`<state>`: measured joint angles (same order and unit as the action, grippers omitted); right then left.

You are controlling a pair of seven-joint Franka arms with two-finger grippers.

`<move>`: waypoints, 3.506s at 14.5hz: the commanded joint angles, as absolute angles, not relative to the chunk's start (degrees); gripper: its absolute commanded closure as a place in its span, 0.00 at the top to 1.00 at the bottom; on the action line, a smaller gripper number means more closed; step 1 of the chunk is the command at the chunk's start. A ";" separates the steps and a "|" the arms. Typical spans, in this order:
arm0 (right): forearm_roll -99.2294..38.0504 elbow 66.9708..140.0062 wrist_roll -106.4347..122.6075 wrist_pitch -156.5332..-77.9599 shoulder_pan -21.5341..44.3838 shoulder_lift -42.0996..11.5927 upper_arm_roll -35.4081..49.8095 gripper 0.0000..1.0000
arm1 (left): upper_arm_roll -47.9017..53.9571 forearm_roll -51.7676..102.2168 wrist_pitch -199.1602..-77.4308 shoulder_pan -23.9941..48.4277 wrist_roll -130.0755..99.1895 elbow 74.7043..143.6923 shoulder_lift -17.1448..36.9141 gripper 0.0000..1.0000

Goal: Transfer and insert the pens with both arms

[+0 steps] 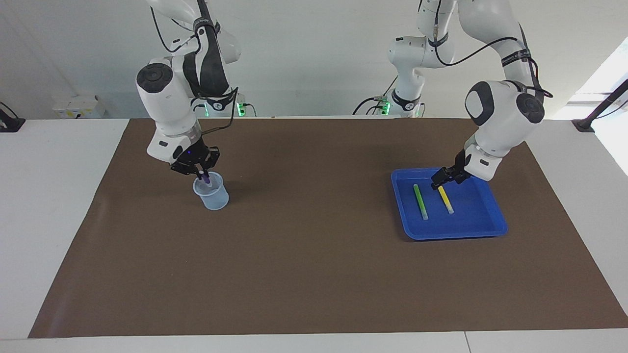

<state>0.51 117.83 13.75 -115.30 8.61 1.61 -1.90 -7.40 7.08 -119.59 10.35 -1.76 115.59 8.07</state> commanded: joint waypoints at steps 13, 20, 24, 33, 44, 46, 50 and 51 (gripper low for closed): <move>-15.43 112.32 15.12 -110.74 7.91 2.02 -1.32 0.68 | -6.94 2.37 -135.43 9.05 7.56 125.94 10.55 0.73; -38.28 112.50 10.20 -111.27 8.88 2.11 -1.23 0.75 | -6.94 2.46 -135.18 8.97 7.29 125.51 10.72 0.00; -45.18 112.50 -0.76 -112.06 11.58 2.63 -0.97 0.79 | -6.94 3.07 -133.78 8.88 7.29 124.37 10.90 0.00; -45.44 113.82 -12.72 -124.96 22.48 2.55 -0.88 0.90 | -6.86 12.21 -104.80 9.32 -9.10 104.62 11.43 0.00; -49.66 113.73 -23.46 -132.27 27.51 2.46 -0.44 0.94 | -5.71 39.97 -95.26 17.66 -75.37 97.20 7.91 0.00; -49.66 113.73 -23.38 -132.28 28.12 2.81 -0.35 0.98 | -5.80 43.15 -99.29 21.51 -80.74 99.91 6.42 0.00; -49.66 112.86 -23.56 -132.54 28.48 2.81 -0.18 0.98 | -5.80 46.31 -116.51 29.43 -85.78 112.64 -1.38 0.00; -49.31 112.42 -23.29 -132.54 28.48 2.73 -0.18 0.97 | -5.80 46.41 -119.76 31.36 -85.78 115.72 -3.49 0.00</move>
